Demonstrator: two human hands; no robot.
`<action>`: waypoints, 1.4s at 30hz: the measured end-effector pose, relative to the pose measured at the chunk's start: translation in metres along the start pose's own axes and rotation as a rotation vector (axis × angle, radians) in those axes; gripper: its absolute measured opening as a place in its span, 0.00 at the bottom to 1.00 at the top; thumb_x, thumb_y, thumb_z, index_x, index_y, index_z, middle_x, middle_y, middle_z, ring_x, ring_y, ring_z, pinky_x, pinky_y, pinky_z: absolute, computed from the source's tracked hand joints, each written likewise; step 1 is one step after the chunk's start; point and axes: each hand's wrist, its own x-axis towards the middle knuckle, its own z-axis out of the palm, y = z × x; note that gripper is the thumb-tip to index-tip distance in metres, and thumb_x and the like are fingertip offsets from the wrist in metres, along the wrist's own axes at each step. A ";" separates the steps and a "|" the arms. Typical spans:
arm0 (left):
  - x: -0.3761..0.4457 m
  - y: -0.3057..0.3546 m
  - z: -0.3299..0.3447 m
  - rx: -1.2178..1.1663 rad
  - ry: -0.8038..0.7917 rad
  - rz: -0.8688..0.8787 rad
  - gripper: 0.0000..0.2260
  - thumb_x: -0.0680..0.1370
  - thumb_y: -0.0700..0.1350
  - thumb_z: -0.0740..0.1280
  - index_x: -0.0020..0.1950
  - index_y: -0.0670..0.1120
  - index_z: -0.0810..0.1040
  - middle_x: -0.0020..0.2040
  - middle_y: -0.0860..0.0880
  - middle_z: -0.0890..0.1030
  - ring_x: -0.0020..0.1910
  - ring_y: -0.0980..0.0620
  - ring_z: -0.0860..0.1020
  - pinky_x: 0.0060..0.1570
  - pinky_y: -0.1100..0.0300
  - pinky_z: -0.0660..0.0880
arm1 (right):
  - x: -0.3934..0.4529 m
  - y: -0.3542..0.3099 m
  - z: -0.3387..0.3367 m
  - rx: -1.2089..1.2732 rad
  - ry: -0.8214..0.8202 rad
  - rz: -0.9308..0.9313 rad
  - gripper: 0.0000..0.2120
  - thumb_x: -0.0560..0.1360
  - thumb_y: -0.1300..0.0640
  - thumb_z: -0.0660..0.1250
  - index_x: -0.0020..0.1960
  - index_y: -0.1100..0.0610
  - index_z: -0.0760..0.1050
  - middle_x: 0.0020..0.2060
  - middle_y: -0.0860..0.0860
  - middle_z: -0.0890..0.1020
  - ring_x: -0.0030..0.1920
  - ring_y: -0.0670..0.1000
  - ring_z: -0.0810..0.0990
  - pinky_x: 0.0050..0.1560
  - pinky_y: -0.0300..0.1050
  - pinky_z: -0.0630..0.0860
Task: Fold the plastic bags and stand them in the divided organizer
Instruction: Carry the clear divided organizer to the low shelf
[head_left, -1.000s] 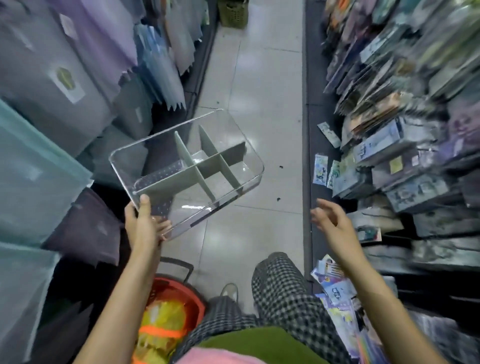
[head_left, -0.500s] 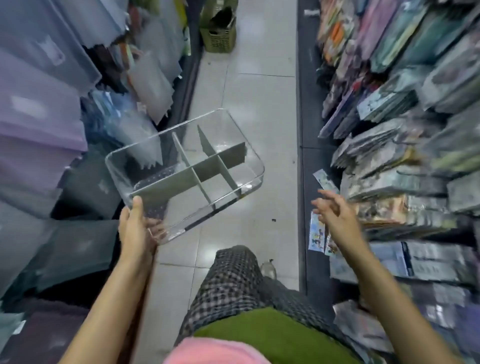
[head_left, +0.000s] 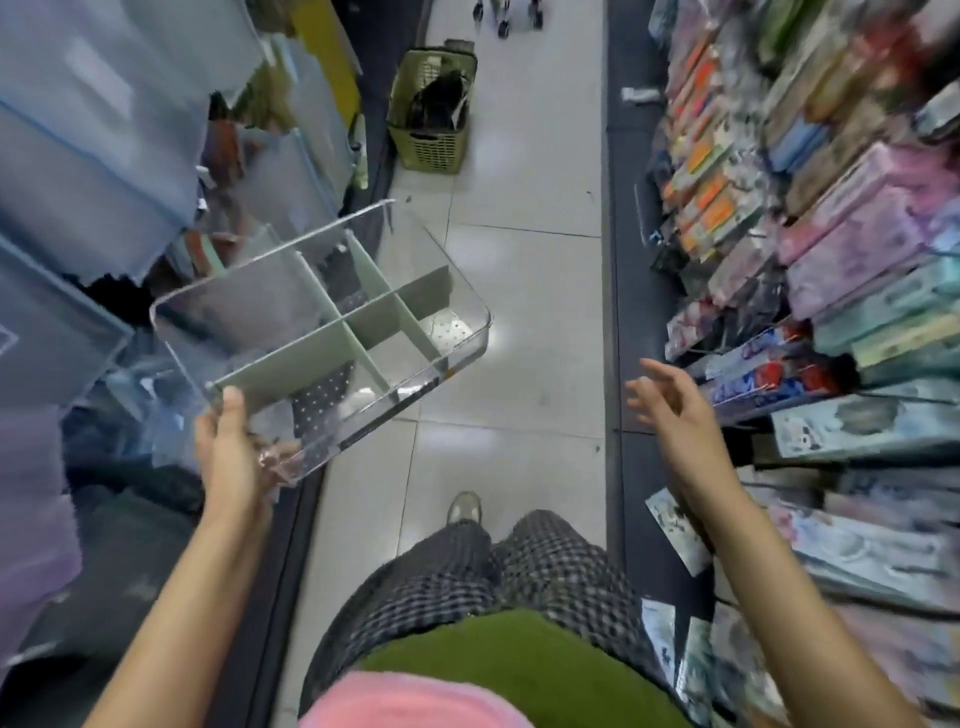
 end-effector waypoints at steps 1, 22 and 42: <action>0.019 0.016 0.024 0.005 -0.022 0.003 0.08 0.81 0.55 0.58 0.52 0.52 0.69 0.45 0.45 0.72 0.31 0.51 0.74 0.25 0.61 0.77 | 0.019 -0.008 0.001 -0.017 0.007 0.012 0.11 0.79 0.54 0.61 0.61 0.50 0.71 0.54 0.54 0.79 0.50 0.46 0.79 0.57 0.48 0.75; 0.375 0.276 0.530 -0.014 -0.092 -0.045 0.08 0.80 0.56 0.60 0.43 0.55 0.68 0.33 0.47 0.69 0.22 0.53 0.76 0.26 0.59 0.75 | 0.675 -0.249 0.011 0.011 -0.033 -0.074 0.10 0.78 0.60 0.62 0.56 0.48 0.71 0.49 0.56 0.79 0.48 0.50 0.77 0.57 0.49 0.73; 0.765 0.529 0.947 0.017 -0.090 0.009 0.07 0.80 0.55 0.59 0.44 0.55 0.69 0.35 0.46 0.69 0.26 0.50 0.76 0.35 0.55 0.74 | 1.208 -0.434 0.056 -0.009 0.031 0.012 0.10 0.73 0.47 0.62 0.54 0.44 0.74 0.48 0.49 0.82 0.46 0.43 0.82 0.47 0.34 0.77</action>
